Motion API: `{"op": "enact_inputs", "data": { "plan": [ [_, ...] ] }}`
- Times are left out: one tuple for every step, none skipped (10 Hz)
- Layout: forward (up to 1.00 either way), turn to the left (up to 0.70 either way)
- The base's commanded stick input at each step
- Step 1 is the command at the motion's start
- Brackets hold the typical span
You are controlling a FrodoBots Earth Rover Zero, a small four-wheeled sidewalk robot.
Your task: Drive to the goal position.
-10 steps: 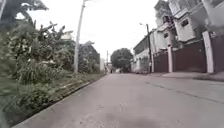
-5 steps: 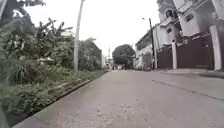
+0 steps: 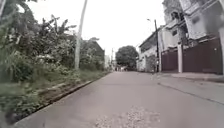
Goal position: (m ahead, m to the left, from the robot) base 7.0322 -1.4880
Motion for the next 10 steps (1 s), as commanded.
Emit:
{"op": "enact_inputs", "data": {
  "plan": [
    [0.70,0.00],
    [0.70,0.00],
    [0.70,0.00],
    [0.70,0.00],
    [0.70,0.00],
    [0.70,0.00],
    [0.70,0.00],
    [0.70,-0.03],
    [0.70,-0.07],
    [0.70,-0.12]
  ]
}}
